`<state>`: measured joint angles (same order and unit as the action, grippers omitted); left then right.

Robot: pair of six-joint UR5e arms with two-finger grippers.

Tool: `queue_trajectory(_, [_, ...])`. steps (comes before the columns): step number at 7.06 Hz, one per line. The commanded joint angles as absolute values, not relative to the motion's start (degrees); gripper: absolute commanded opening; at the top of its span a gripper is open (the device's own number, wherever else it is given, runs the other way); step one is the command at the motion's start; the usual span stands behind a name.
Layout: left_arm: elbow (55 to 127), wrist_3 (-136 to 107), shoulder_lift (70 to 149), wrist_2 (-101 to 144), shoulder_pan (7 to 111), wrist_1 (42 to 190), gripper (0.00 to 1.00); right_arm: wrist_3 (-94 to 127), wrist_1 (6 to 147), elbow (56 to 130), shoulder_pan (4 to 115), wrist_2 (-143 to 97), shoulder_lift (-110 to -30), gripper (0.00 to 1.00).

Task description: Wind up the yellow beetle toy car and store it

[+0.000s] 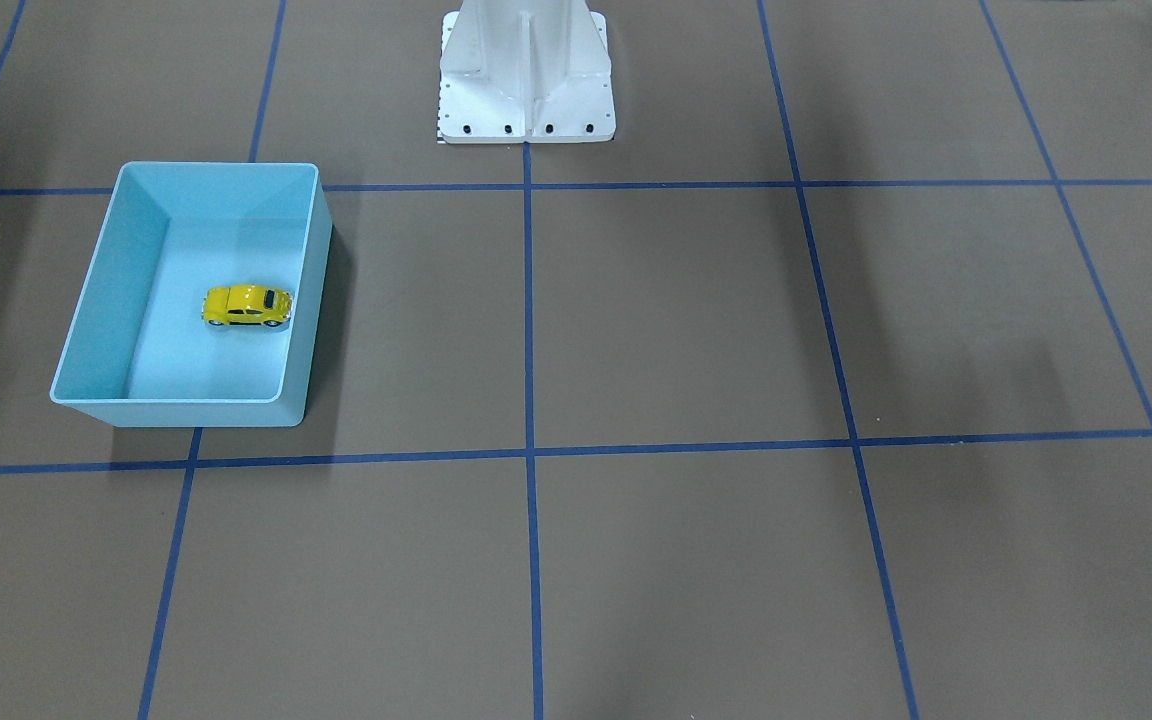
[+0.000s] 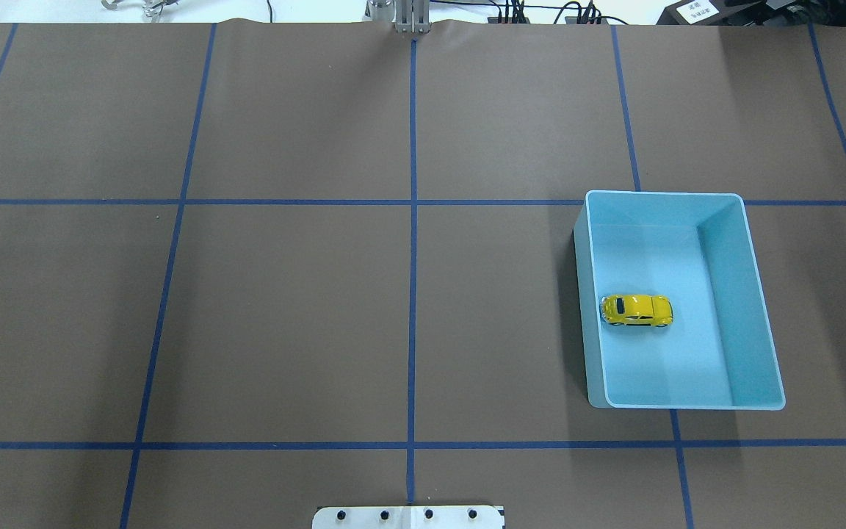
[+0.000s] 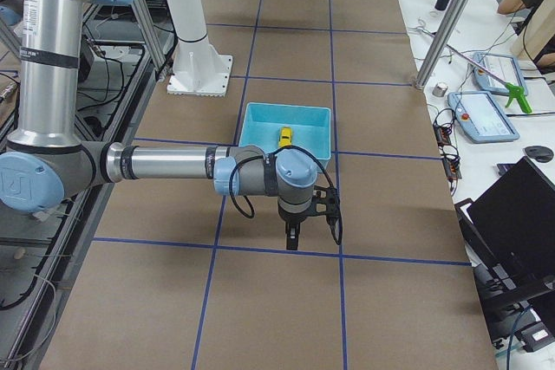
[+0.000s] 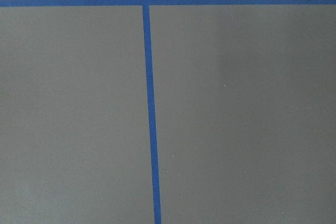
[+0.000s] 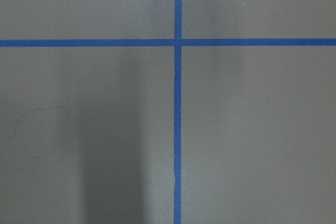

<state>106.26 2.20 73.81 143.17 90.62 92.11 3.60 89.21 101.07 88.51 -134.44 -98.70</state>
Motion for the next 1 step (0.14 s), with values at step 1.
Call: queue_trajectory(1, [106.26,2.20,73.83,143.17,90.62,92.11,1.00,3.60,89.21,101.07,88.51,-134.47,-98.61,1.00])
